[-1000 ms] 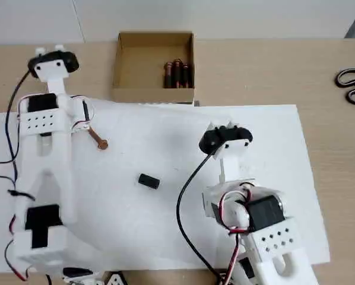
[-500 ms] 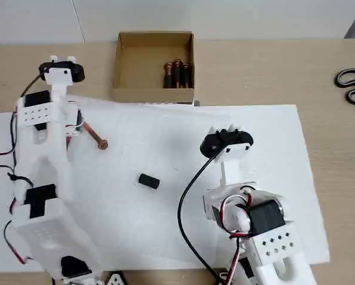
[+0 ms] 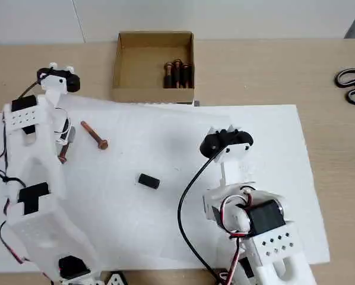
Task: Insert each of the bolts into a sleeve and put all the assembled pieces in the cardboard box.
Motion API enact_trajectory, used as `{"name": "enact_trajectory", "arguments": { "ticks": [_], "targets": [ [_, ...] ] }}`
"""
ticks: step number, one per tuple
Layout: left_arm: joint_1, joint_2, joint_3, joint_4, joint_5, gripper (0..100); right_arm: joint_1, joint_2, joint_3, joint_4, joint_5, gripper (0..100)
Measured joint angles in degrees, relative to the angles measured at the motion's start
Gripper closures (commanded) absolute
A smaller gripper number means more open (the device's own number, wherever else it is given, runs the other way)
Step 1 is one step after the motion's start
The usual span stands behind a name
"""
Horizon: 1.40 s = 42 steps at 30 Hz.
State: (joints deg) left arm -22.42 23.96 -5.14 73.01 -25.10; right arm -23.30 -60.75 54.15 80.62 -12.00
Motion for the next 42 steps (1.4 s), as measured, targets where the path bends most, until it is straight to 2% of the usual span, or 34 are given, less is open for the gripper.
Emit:
{"name": "enact_trajectory", "arguments": {
  "ticks": [3, 10, 16, 20, 28, 36, 39, 42],
  "targets": [
    [0.00, 2.46, 0.00, 0.00, 0.09, 88, 0.00, 0.00, 0.00, 0.00, 0.00, 99.5],
    [0.35, 4.48, -1.14, 3.52, 0.09, 99, 0.00, 0.00, 0.00, 0.00, 0.00, 99.5],
    [0.53, 4.48, -1.23, 4.66, 0.09, 99, 0.00, 0.00, 0.00, 0.00, 0.00, 99.5],
    [0.26, 4.75, -3.69, 9.32, 0.62, 99, 0.00, 0.00, 0.00, -0.44, 0.00, 99.5],
    [1.14, 5.01, -18.20, 25.05, 13.63, 99, 0.00, 0.00, 2.73, -4.84, 0.00, 99.5],
    [3.34, 3.69, -22.59, 26.11, 26.81, 99, 0.00, 0.00, 2.73, -5.36, 0.00, 99.5],
    [4.66, 1.58, -22.59, 26.29, 38.42, 99, 0.00, 0.00, 2.73, -5.36, 0.00, 99.5],
    [5.27, 0.88, -22.59, 26.29, 56.00, 99, 0.00, 0.00, 2.73, -5.36, 0.00, 99.5]
  ]
}}
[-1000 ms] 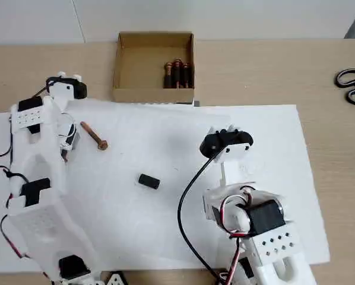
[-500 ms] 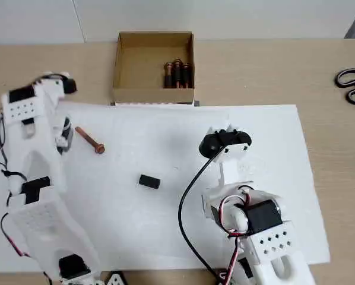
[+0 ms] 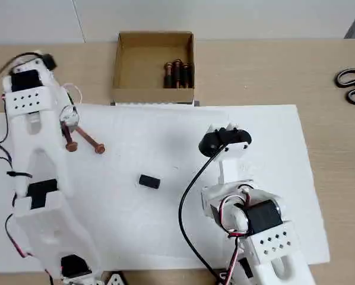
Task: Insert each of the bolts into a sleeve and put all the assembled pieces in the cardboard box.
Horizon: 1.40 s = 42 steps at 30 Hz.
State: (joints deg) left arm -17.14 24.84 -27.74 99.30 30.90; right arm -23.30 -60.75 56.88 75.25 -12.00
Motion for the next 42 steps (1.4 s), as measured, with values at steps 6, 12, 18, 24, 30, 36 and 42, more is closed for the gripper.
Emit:
{"name": "enact_trajectory", "arguments": {
  "ticks": [6, 12, 18, 24, 30, 36, 42],
  "targets": [
    [2.64, 0.00, 0.18, 0.00, 36.92, 99, 0.00, 0.00, 0.00, 0.00, 0.00, 99.5],
    [2.99, 0.79, 2.37, 0.00, 58.81, 99, 0.00, 0.00, 0.00, 0.00, 0.00, 99.5],
    [4.40, 0.79, 2.46, 0.00, 60.75, 99, 0.00, 0.00, 0.00, 0.00, 0.00, 99.5],
    [4.40, 0.79, 2.46, 0.00, 60.75, 99, 0.00, 0.00, 0.00, 0.00, 0.00, 99.5],
    [4.40, 0.79, 2.46, 0.00, 60.75, 99, 0.00, 0.00, 0.00, 0.00, 0.00, 99.5],
    [4.75, 0.79, 2.46, 0.00, 60.75, 99, 0.00, 0.00, 0.00, 0.00, 0.00, 99.5],
    [4.84, 0.79, 2.46, 0.00, 60.31, 99, 0.00, 0.00, 0.00, 0.00, 0.00, 99.5]
  ]
}}
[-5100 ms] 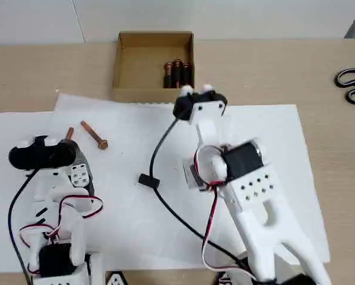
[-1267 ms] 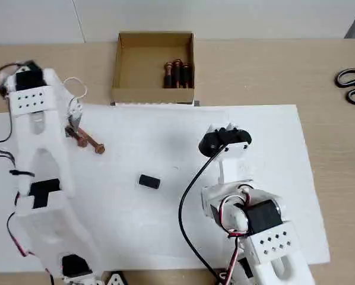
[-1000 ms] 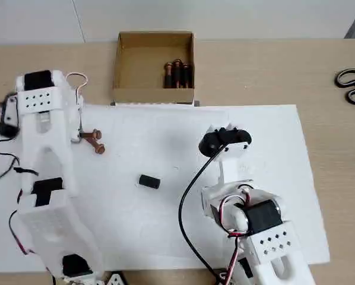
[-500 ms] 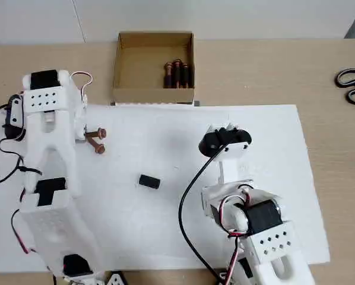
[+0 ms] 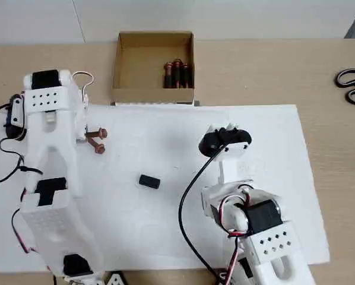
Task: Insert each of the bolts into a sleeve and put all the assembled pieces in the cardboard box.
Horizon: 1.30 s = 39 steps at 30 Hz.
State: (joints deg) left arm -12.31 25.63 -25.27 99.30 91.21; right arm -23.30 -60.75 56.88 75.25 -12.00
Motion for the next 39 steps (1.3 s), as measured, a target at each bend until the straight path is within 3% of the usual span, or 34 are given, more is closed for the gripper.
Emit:
{"name": "enact_trajectory", "arguments": {
  "ticks": [7, 27, 30, 36, 39],
  "targets": [
    [-1.93, 0.00, 0.00, 0.00, -9.41, 99, 0.00, 0.00, 0.00, 0.00, 0.00, 99.5],
    [-6.68, 0.00, 0.00, 0.00, -12.31, 99, 0.00, 0.00, 0.00, 0.00, 0.00, 99.5],
    [-6.68, 0.00, 0.00, 0.00, -13.63, 92, 0.00, 0.00, 0.00, 0.00, 0.00, 99.5],
    [-7.65, 0.00, 0.00, 0.00, -13.80, 69, 0.00, 0.00, 0.00, 0.00, 0.00, 99.5],
    [-8.18, 0.00, 0.00, 0.00, -13.80, 64, 0.00, 0.00, 0.00, 0.00, 0.00, 99.5]
  ]
}}
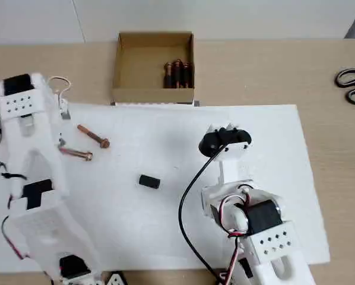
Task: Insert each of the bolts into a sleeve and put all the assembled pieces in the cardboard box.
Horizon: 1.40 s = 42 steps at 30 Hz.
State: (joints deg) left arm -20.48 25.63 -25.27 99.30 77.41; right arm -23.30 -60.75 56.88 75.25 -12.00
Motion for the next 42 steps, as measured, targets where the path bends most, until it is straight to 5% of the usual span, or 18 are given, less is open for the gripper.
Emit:
{"name": "enact_trajectory", "arguments": {
  "ticks": [14, 20, 27, 35, 42],
  "targets": [
    [-1.05, 0.00, 0.00, 0.00, -3.96, 64, 0.00, 0.00, 0.00, 0.00, 0.00, 99.5],
    [-2.11, 0.00, 0.00, 0.00, -23.91, 68, 0.00, 0.00, 0.00, 0.00, 0.00, 99.5],
    [-2.20, 0.00, 0.00, 0.00, -47.56, 100, 0.00, 0.00, 0.00, 0.00, 0.00, 99.5],
    [-3.16, 0.00, 0.35, 0.09, -83.69, 100, 0.00, 0.00, 0.00, 0.00, 0.00, 99.5],
    [-3.52, 0.00, 1.05, 0.00, -94.68, 99, 0.00, 0.00, 0.00, 0.00, 0.00, 99.5]
  ]
}}
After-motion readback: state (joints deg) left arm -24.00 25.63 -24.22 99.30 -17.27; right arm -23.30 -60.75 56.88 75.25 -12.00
